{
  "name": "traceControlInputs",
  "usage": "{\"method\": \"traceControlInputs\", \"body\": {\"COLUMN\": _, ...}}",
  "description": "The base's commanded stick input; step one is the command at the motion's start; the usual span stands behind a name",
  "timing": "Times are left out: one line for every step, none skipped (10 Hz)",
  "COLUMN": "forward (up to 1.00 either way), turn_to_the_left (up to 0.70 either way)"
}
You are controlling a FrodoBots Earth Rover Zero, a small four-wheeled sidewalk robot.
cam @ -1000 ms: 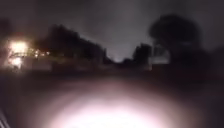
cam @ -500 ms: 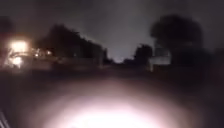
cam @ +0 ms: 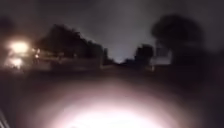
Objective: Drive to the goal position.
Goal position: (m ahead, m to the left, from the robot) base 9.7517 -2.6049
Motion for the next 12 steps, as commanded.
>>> {"method": "traceControlInputs", "body": {"forward": 0.70, "turn_to_the_left": 0.00}}
{"method": "traceControlInputs", "body": {"forward": 0.70, "turn_to_the_left": -0.09}}
{"method": "traceControlInputs", "body": {"forward": 0.70, "turn_to_the_left": -0.26}}
{"method": "traceControlInputs", "body": {"forward": 0.70, "turn_to_the_left": 0.00}}
{"method": "traceControlInputs", "body": {"forward": 0.70, "turn_to_the_left": 0.00}}
{"method": "traceControlInputs", "body": {"forward": 0.70, "turn_to_the_left": 0.00}}
{"method": "traceControlInputs", "body": {"forward": 0.70, "turn_to_the_left": 0.00}}
{"method": "traceControlInputs", "body": {"forward": 0.70, "turn_to_the_left": 0.00}}
{"method": "traceControlInputs", "body": {"forward": 0.70, "turn_to_the_left": 0.00}}
{"method": "traceControlInputs", "body": {"forward": 0.70, "turn_to_the_left": 0.00}}
{"method": "traceControlInputs", "body": {"forward": 0.70, "turn_to_the_left": 0.00}}
{"method": "traceControlInputs", "body": {"forward": 0.70, "turn_to_the_left": 0.00}}
